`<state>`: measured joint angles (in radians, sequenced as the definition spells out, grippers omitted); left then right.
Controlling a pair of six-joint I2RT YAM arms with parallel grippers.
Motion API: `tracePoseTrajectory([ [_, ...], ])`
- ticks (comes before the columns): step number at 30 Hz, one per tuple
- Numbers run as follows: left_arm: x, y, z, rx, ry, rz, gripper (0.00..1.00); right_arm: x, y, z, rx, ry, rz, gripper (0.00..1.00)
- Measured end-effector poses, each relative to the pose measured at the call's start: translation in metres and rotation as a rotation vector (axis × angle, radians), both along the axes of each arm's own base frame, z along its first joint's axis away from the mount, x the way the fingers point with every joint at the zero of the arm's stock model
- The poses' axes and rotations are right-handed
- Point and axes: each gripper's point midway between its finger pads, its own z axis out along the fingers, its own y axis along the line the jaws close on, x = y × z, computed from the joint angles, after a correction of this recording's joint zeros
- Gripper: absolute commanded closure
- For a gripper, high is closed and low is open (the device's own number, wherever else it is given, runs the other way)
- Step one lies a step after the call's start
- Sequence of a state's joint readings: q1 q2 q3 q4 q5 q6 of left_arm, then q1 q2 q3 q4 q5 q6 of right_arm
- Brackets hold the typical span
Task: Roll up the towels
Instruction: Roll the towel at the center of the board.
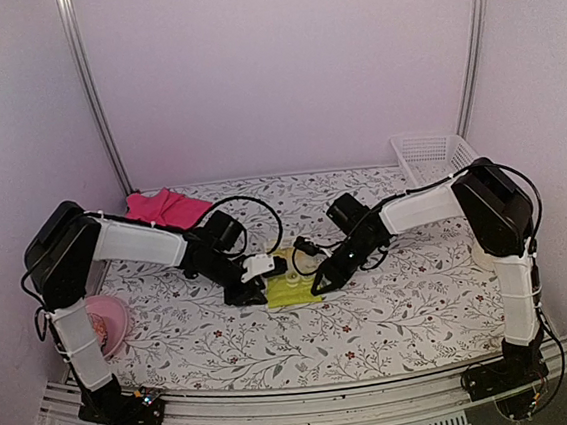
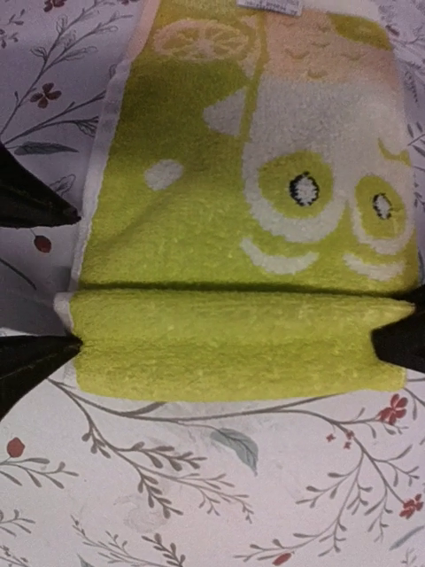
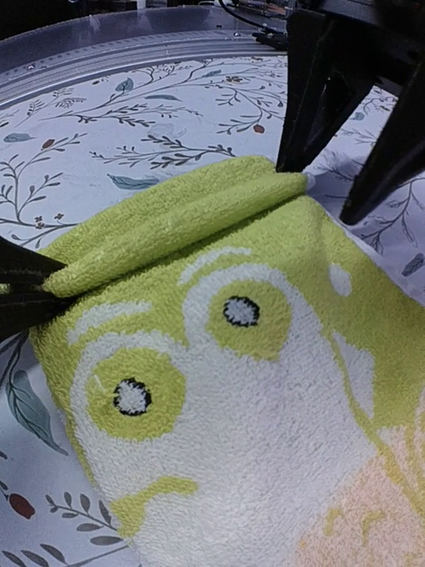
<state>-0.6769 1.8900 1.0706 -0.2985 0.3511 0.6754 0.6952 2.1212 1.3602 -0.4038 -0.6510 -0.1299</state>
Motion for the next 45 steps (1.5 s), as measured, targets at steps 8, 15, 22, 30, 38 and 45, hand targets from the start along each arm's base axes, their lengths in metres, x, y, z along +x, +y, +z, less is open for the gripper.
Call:
tracePoseTrajectory([
  [8,0.000,0.016,0.016,0.005,-0.100,0.025,0.32,0.001,-0.002,-0.003,0.005,0.027,-0.011,0.96],
  [15,-0.009,0.023,0.041,-0.068,-0.306,-0.043,0.38,0.002,-0.002,-0.004,0.014,0.048,-0.018,0.96],
  [22,-0.049,0.029,0.015,-0.033,-0.531,-0.236,0.41,0.002,-0.002,-0.003,0.024,0.074,-0.027,0.96],
  [30,-0.041,0.006,0.031,-0.035,-0.761,-0.300,0.41,0.002,-0.002,-0.004,0.025,0.080,-0.031,0.96],
  [38,-0.039,-0.004,0.016,0.027,-0.844,-0.353,0.44,0.002,-0.002,-0.004,0.027,0.084,-0.032,0.96],
  [45,-0.023,-0.010,0.014,0.070,-0.918,-0.328,0.55,0.002,-0.002,-0.004,0.033,0.093,-0.031,0.96],
])
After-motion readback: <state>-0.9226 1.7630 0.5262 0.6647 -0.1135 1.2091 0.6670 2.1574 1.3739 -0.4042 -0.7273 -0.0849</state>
